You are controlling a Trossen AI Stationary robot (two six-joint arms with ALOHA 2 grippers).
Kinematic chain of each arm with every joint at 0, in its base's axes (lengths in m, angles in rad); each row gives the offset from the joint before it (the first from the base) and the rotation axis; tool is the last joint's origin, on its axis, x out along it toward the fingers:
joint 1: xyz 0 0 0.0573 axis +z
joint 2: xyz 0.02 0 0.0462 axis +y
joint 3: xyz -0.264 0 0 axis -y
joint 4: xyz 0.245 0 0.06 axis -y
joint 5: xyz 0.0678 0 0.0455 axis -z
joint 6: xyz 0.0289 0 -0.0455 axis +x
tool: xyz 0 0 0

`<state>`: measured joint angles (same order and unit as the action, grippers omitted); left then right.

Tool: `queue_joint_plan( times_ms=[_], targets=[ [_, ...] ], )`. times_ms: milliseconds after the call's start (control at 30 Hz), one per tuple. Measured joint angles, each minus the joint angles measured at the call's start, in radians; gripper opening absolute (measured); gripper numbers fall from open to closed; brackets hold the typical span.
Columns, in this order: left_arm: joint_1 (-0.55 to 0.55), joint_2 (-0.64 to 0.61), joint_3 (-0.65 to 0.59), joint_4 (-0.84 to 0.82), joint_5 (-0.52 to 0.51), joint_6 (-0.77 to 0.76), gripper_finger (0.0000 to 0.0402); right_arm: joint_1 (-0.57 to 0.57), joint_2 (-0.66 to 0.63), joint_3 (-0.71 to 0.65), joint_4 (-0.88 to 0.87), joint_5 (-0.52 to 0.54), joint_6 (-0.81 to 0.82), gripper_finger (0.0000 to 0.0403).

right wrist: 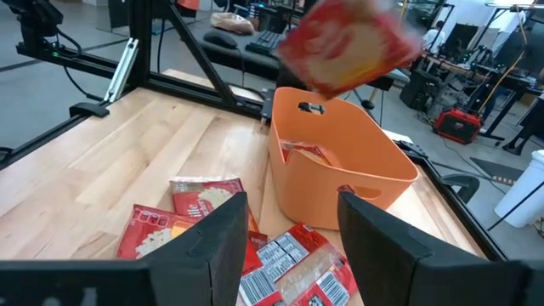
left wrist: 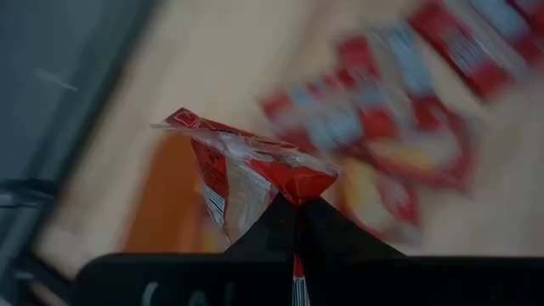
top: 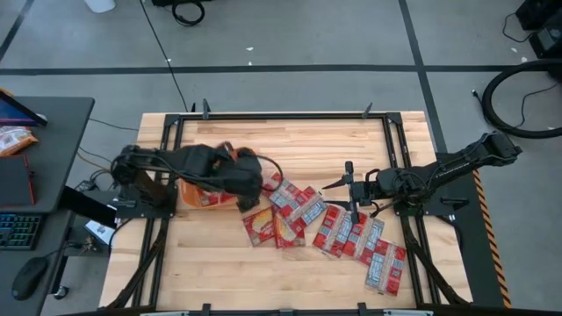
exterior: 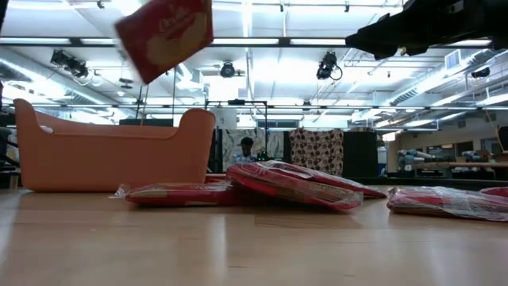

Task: Sort popcorn bags into baskets
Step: Put the red popcorn bag into the orange bin

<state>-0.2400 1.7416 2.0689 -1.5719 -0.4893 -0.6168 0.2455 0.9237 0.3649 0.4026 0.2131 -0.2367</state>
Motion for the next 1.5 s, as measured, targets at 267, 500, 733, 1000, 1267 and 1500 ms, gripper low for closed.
queue_joint_plan(
  times_ms=[267,500,733,1000,1267,1500],
  targets=[
    [-0.057,-0.059,-0.126,0.002,-0.317,-0.198,0.0009,0.0,0.0,0.0,-0.002,0.0,-0.002,0.0187],
    [-0.138,-0.114,-0.425,0.034,-0.449,-0.484,0.0009,0.0,0.0,0.0,0.003,0.0,-0.002,0.0187],
    [-0.208,-0.163,-0.653,0.073,-0.663,-0.793,0.0009,0.0,0.0,0.0,0.007,0.0,-0.002,0.0187],
    [-0.19,-0.166,-0.887,0.194,-0.768,-1.057,0.0009,0.0,0.0,0.0,0.007,0.0,-0.003,0.0187],
    [-0.16,-0.166,-1.009,0.369,-0.756,-1.067,0.0009,0.0,0.0,0.0,0.007,0.0,-0.006,0.0187],
    [-0.159,-0.166,-1.057,0.474,-0.79,-1.047,0.0009,0.0,0.0,0.0,0.007,0.0,-0.006,0.0187]
  ],
)
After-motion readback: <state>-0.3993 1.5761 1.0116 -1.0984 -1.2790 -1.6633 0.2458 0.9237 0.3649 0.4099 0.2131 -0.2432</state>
